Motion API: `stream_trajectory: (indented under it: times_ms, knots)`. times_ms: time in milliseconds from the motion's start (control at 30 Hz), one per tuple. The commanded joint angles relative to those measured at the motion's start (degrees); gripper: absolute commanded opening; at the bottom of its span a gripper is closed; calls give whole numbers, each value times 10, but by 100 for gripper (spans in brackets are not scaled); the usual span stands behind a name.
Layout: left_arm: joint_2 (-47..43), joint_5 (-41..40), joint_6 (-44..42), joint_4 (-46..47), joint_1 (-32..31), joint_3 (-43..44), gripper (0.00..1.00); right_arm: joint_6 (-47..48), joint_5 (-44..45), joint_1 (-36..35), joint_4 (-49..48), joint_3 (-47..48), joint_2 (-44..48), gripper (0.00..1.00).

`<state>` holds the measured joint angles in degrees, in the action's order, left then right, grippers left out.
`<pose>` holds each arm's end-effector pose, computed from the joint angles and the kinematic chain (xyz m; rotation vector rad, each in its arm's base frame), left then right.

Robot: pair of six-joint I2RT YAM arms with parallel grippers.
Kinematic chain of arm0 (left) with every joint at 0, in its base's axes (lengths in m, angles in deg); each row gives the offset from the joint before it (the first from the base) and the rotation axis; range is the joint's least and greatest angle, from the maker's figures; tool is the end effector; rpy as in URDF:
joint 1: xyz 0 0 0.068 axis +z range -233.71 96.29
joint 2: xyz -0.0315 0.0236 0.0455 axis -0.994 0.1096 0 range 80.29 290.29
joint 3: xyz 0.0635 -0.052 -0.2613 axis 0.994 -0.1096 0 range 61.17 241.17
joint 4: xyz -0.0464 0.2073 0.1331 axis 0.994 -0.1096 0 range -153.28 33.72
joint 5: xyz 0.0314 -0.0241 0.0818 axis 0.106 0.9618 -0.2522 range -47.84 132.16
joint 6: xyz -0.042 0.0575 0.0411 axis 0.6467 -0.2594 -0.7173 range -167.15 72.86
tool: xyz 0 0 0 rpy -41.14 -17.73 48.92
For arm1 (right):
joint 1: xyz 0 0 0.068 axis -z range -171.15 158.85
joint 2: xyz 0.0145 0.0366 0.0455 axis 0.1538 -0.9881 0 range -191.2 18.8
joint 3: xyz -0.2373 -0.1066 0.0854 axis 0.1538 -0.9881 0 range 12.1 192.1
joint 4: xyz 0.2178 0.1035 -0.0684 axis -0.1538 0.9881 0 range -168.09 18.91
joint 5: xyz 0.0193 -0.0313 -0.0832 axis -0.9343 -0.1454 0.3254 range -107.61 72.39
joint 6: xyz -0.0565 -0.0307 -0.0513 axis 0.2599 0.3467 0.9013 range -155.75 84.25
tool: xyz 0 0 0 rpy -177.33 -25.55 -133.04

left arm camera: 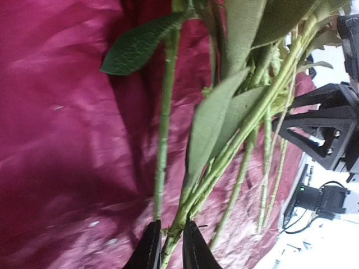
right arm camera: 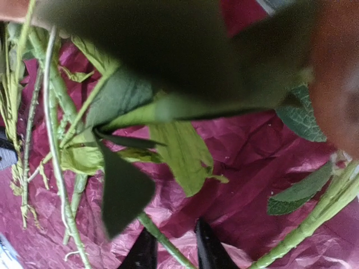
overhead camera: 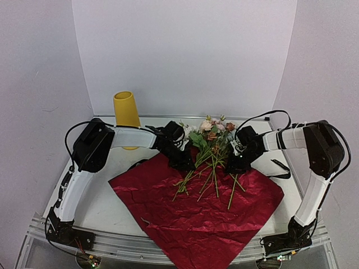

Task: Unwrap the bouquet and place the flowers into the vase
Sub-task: Pick up the fake flower from the wrapping paper.

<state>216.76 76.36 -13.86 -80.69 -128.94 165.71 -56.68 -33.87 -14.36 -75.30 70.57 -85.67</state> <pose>0.3348 -0.3945 0.1126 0.5526 2.7675 -1.2070 0.3464 0.1703 0.1365 -0.1835 2.4900 0.6823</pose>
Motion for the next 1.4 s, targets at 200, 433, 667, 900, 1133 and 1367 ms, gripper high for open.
stream_trajectory:
  times_ms: [200, 433, 667, 900, 1133, 1367]
  knots:
    - [21, 49, 48, 9, -24, 82, 11, -85, -38, -68, 3, 60, -9, 19]
    - [32, 59, 66, 22, -31, 94, 11, -130, -60, -106, -15, 99, -29, 20]
    - [5, 30, 60, 26, -31, 70, 17, -143, -67, -116, -22, 96, -32, 32]
    - [-46, -33, 49, 25, -30, 12, 41, -173, -22, -116, -24, 36, 34, 45]
    - [-71, -78, 55, 25, -31, -7, 54, -220, 48, -115, -21, -15, 104, 55]
    - [-91, -112, 58, 25, -34, -11, 56, -270, 119, -95, 3, -50, 150, 54]
